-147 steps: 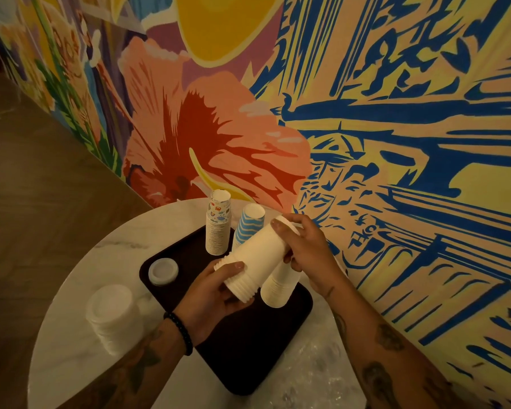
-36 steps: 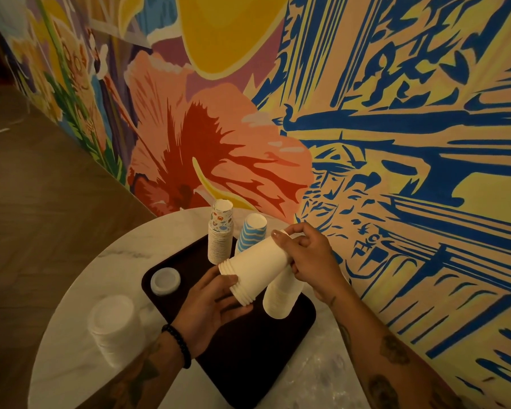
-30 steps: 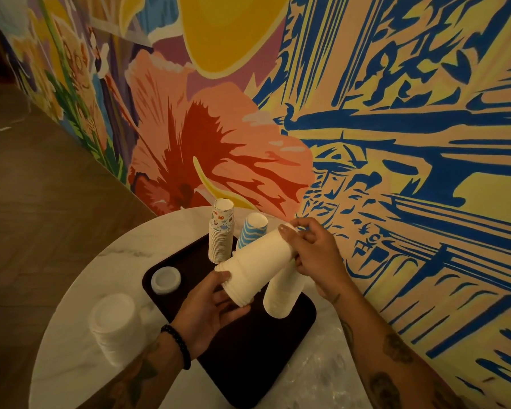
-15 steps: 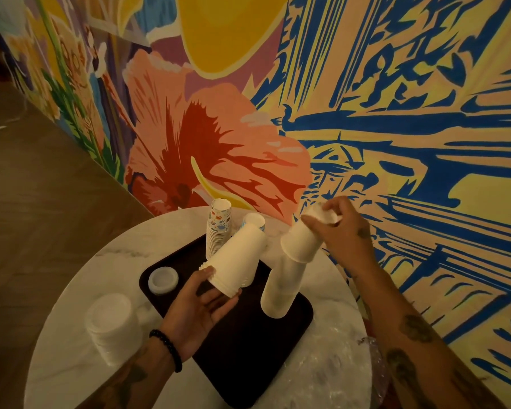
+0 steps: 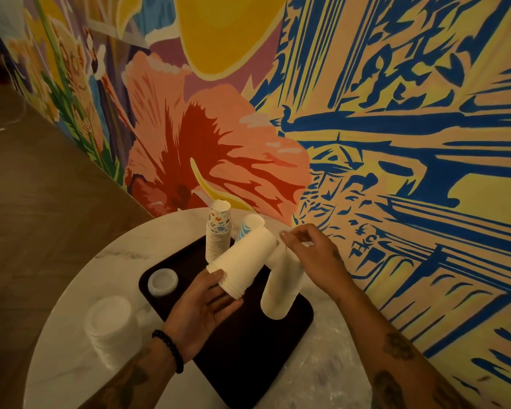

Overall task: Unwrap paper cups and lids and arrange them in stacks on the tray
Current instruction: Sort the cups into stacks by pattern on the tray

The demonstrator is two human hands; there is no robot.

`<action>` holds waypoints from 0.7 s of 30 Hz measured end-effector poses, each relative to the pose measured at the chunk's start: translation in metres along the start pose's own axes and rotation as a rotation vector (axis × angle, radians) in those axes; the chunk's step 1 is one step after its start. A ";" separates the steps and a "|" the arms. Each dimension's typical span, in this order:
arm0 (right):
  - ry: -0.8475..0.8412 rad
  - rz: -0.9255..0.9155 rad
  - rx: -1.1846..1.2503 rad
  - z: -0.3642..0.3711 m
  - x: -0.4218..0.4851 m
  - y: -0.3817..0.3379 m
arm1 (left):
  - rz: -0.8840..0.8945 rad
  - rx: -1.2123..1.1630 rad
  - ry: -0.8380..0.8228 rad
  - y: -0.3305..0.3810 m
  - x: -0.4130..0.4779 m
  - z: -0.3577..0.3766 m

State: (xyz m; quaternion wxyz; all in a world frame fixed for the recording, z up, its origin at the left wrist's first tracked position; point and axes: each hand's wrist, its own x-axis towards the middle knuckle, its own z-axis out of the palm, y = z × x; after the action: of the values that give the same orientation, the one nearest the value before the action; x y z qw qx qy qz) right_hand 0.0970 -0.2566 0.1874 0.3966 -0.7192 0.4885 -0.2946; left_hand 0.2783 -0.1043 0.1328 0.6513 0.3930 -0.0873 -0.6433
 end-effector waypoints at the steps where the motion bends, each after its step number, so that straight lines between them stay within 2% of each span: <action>1: -0.044 0.034 0.073 0.003 -0.001 -0.006 | 0.011 0.023 -0.016 -0.001 0.000 0.003; 4: -0.126 0.097 0.177 0.010 -0.005 -0.018 | 0.049 0.088 -0.039 -0.003 0.000 0.010; 7: -0.130 0.103 0.236 0.017 -0.008 -0.018 | 0.077 0.131 -0.054 -0.003 -0.001 0.013; 17: -0.083 0.111 0.317 0.018 -0.010 -0.015 | 0.065 0.128 -0.050 -0.002 -0.002 0.016; 21: 0.016 0.086 0.366 0.006 -0.004 -0.021 | 0.036 0.069 -0.031 -0.001 -0.002 0.009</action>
State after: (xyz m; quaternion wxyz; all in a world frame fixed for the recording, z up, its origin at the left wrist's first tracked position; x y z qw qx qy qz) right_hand 0.1100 -0.2465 0.2028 0.5292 -0.6112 0.4602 -0.3669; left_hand 0.2712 -0.1058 0.1394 0.6474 0.4033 -0.1264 -0.6342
